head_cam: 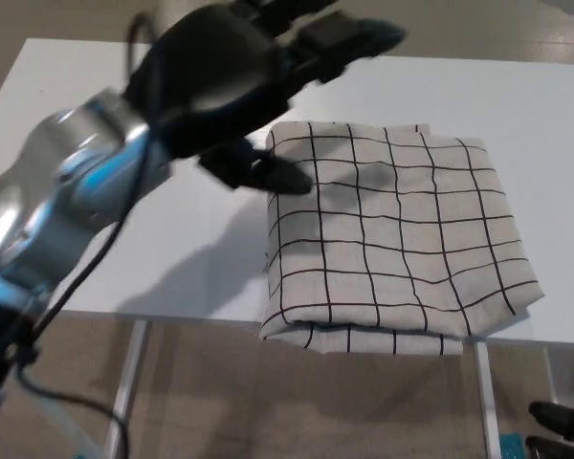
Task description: Use the left hand to fold a white towel with checkered patterns in half.
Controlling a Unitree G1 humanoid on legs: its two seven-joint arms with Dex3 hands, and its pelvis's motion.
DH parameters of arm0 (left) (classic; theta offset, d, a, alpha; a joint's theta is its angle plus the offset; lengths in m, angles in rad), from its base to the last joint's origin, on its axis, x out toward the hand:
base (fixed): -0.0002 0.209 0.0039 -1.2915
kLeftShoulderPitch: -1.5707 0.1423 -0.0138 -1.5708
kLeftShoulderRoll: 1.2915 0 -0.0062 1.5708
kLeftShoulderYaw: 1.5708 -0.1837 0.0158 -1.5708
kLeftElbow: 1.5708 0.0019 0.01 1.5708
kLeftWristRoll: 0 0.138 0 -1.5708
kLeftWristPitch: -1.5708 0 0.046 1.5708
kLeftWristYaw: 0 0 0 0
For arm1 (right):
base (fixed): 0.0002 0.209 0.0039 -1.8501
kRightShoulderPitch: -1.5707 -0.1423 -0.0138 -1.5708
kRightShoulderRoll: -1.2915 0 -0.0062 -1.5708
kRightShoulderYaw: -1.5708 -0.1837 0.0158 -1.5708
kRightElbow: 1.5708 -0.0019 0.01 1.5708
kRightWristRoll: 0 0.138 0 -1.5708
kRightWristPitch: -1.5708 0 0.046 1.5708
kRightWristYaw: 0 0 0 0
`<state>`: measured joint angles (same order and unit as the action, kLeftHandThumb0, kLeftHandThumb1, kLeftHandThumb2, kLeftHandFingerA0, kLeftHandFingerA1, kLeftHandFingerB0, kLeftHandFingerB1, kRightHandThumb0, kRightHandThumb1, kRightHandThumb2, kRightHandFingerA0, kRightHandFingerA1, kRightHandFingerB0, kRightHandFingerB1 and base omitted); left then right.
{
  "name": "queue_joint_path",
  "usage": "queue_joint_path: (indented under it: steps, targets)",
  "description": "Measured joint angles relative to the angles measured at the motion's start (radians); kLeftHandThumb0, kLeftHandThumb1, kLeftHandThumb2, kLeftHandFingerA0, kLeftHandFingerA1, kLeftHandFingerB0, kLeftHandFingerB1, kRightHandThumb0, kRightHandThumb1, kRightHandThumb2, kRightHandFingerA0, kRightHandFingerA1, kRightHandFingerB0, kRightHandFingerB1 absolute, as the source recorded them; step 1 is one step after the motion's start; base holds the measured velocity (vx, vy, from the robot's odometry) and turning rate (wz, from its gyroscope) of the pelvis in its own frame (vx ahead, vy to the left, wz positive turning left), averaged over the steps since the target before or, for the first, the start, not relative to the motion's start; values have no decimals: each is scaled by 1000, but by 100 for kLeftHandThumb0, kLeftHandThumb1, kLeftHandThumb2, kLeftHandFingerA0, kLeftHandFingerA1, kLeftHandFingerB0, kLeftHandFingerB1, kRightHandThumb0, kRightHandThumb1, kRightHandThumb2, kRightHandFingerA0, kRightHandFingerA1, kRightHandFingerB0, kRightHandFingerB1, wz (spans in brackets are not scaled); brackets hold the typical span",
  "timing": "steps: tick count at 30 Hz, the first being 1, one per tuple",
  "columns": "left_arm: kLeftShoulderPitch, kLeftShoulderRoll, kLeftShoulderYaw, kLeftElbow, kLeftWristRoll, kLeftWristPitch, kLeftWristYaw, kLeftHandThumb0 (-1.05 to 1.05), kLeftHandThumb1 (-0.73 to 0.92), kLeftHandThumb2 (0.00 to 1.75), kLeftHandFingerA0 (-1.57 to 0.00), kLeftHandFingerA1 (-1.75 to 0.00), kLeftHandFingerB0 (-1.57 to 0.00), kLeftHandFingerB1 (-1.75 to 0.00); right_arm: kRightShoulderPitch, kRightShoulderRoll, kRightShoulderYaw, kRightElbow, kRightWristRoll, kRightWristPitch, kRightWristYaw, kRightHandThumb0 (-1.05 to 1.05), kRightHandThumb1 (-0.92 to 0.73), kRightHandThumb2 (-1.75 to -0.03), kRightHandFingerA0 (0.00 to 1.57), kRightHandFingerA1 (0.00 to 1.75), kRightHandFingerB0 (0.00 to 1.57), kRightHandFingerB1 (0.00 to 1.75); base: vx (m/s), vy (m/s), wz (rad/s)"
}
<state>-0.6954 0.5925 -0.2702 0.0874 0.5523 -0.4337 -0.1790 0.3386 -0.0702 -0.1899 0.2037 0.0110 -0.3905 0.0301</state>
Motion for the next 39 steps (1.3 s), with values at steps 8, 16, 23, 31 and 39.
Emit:
queue_joint_path:
  steps: [8,16,23,31,39]
  targets:
    - [231,42,129,-91,-108,-4,-42,-74,61,59,-18,-29,-24,-29,-33,-1,-21,-21,0,6,-2,-24,-65,-59,49,70,65,59,0,0,0]
    - [479,54,252,-157,-226,-5,-97,-77,67,61,-35,-35,-33,-31,-57,-2,-37,-39,0,13,-3,-24,-65,-59,52,71,61,59,0,0,0]
    - [692,54,324,-212,-342,0,-167,-80,58,93,-75,-62,-55,-51,-77,-2,-53,-54,0,19,-5,-25,-64,-59,53,69,59,58,0,0,0]
    - [870,61,370,-244,-466,38,-265,-77,62,60,-84,-51,-74,-47,-81,-2,-64,-58,0,27,-5,-26,-64,-58,47,64,59,59,0,0,0]
    - [984,67,405,-230,-593,108,-374,-70,61,59,-86,-51,-77,-47,-81,-2,-72,-64,1,35,-5,-25,-64,-58,48,63,59,60,0,0,0]
